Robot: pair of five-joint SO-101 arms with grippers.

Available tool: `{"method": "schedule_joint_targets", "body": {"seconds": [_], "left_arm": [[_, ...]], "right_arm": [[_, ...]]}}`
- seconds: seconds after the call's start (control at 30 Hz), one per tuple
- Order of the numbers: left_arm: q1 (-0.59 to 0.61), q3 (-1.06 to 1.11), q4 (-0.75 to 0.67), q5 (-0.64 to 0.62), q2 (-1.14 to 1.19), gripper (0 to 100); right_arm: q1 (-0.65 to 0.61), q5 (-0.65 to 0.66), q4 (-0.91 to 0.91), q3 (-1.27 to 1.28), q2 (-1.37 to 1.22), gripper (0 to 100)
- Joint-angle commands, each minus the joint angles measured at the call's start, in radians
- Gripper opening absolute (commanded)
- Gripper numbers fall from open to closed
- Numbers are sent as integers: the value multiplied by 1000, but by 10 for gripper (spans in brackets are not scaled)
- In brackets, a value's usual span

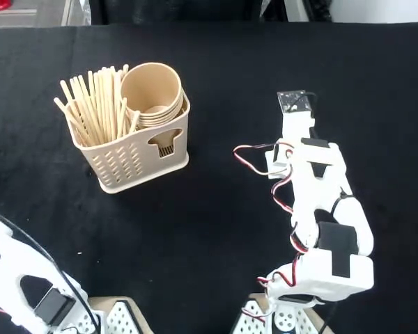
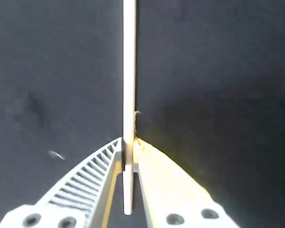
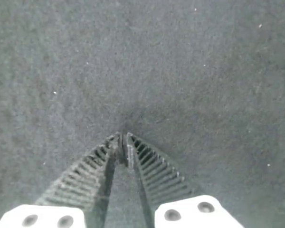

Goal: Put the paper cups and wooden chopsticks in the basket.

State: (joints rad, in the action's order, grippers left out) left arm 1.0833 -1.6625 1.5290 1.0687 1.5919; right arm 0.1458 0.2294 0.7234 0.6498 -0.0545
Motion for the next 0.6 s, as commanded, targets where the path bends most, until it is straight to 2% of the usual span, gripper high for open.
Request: {"method": "schedule_joint_targets", "body": {"seconds": [0.0,0.07,0.33,0.57], "left_arm": [[-39,5,232,-100,2,29],[-44,10,233,-219,-26,29],[-51,68,236,-511,-75,29],[-53,157,236,-606,-89,29]], "right_arm": [[8,9,-11,-7,15,13],[8,9,-12,-7,15,13],[8,9,-12,-8,15,13],[8,9,-14,-8,15,13]]}}
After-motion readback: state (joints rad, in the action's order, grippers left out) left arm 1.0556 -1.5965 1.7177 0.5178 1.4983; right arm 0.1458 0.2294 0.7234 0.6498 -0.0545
